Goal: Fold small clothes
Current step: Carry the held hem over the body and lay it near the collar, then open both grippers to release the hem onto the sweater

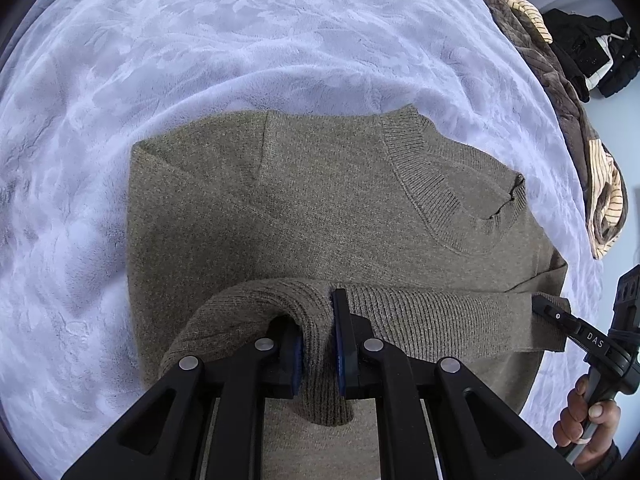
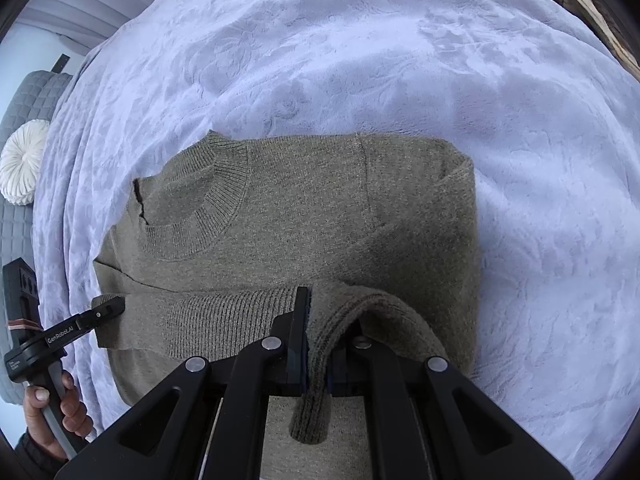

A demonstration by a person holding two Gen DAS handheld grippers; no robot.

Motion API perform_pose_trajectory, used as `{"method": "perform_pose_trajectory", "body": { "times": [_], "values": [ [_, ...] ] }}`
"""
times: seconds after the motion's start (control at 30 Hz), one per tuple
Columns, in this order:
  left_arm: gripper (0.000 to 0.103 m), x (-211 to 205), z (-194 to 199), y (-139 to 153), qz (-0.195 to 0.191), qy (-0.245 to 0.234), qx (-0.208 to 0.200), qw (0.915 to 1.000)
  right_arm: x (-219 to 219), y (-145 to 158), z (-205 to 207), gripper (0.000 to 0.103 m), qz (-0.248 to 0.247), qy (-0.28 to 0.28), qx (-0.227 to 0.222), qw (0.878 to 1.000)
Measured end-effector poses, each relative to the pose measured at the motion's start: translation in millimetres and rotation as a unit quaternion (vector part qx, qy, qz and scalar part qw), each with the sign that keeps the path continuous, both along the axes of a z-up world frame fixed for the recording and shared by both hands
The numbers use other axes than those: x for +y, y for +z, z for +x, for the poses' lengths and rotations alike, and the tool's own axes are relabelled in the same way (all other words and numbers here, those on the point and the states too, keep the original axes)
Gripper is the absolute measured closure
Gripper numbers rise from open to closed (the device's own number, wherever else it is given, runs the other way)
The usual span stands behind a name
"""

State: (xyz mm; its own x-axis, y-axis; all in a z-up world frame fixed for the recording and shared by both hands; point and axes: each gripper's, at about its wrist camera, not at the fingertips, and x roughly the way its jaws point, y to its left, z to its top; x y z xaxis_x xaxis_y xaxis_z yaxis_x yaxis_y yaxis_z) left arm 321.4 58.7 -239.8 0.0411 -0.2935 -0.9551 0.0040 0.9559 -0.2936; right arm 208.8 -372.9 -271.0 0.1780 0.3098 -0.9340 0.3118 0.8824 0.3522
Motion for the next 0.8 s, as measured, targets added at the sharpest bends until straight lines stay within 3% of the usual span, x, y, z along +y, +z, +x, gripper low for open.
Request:
{"method": "perform_pose_trajectory", "body": {
  "times": [0.27,0.3,0.37,0.4,0.43,0.5,0.57,0.63,0.8],
  "values": [
    [0.090,-4.5,3.6,-3.2,0.006,-0.005,0.007,0.9999,-4.5,-4.5,-0.2,0.094,0.023,-0.012,0.001,1.000],
    [0.086,-4.5,4.7,-4.1,0.005,0.000,0.010,0.9999,-4.7,-4.4,-0.2,0.094,0.024,-0.012,0.000,1.000],
    [0.053,-0.5,6.5,-4.6,-0.015,0.020,0.011,0.9996,-5.1,-4.5,-0.2,0.093,0.028,-0.013,0.000,1.000],
    [0.027,3.5,6.4,-2.5,-0.033,0.041,0.004,0.9986,-5.8,-4.6,-0.2,0.093,0.031,-0.015,-0.001,0.999],
    [0.020,6.4,6.0,0.2,-0.042,0.056,-0.006,0.9975,-6.4,-4.5,-0.3,0.092,0.034,-0.016,-0.002,0.999],
    [0.020,6.6,7.4,2.8,-0.047,0.064,-0.006,0.9968,-7.0,-3.6,-0.8,0.084,0.039,-0.018,-0.005,0.999],
    [0.020,3.5,8.7,2.4,-0.048,0.050,0.004,0.9976,-6.8,-1.0,-1.6,0.056,0.042,-0.019,-0.011,0.999],
    [0.020,0.1,8.0,3.2,-0.044,0.036,0.002,0.9984,-7.0,5.5,-2.9,0.041,0.039,-0.024,-0.026,0.999],
    [0.020,1.6,6.5,4.9,-0.048,0.038,-0.002,0.9981,-8.6,13.1,-1.6,0.040,0.042,-0.028,-0.037,0.998]
  ]
}}
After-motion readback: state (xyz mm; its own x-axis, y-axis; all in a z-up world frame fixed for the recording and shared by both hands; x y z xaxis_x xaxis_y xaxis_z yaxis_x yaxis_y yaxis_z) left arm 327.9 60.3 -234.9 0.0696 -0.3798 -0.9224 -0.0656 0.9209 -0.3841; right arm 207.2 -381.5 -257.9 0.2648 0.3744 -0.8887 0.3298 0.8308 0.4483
